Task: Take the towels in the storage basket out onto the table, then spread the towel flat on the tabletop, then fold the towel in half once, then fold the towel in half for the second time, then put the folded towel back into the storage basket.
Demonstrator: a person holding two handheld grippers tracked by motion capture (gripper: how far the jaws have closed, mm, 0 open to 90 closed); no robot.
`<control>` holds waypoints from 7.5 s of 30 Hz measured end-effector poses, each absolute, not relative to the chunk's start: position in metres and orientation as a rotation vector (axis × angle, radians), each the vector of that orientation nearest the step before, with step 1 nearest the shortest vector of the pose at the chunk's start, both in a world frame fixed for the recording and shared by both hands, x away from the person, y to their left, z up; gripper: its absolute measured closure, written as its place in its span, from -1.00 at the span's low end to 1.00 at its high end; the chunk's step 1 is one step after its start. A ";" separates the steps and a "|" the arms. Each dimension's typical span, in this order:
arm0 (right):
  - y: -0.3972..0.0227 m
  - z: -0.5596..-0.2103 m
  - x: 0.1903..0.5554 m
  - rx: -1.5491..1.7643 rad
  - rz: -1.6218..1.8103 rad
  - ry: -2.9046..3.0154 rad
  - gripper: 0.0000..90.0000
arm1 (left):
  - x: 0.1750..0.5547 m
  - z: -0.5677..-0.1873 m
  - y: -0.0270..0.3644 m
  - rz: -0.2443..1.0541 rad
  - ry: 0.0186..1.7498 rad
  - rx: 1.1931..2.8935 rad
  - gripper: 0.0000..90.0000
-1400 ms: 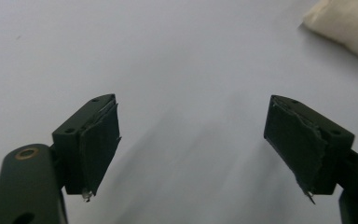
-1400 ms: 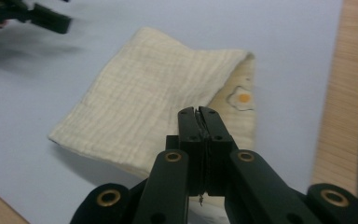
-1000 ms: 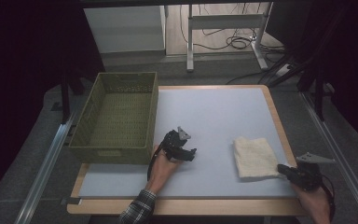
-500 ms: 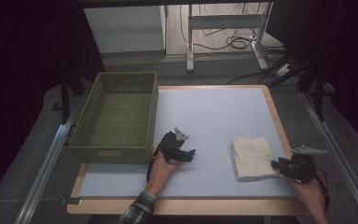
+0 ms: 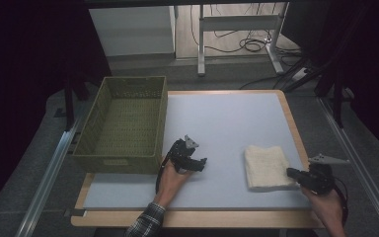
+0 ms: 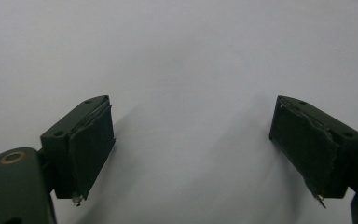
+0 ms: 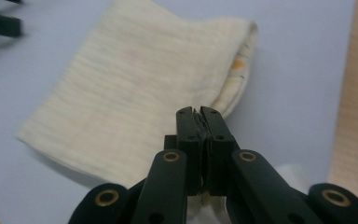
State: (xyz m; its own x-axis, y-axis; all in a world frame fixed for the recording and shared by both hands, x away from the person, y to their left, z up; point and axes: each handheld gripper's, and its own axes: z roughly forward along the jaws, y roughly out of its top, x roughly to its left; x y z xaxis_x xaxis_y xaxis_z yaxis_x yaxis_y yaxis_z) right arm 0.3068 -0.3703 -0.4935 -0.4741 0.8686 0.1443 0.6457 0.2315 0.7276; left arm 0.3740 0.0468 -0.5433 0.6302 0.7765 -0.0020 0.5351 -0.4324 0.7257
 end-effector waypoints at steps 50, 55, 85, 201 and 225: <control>-0.360 -0.500 0.298 1.453 1.052 2.176 0.94 | 0.373 -0.544 0.047 0.444 1.016 2.141 -0.69; -0.364 -0.507 0.304 1.477 1.046 2.197 0.79 | 0.374 -0.544 0.047 0.442 1.016 2.141 -0.69; -0.345 -0.488 0.381 1.357 1.025 2.119 0.98 | 0.375 -0.544 0.047 0.428 1.020 2.139 -0.69; -0.224 -0.445 0.345 1.087 1.337 2.396 0.82 | 0.421 -0.420 0.059 0.497 0.865 2.118 0.83; -0.161 -0.413 0.383 1.006 1.390 2.412 0.82 | 0.437 -0.389 0.122 0.637 0.942 2.086 0.81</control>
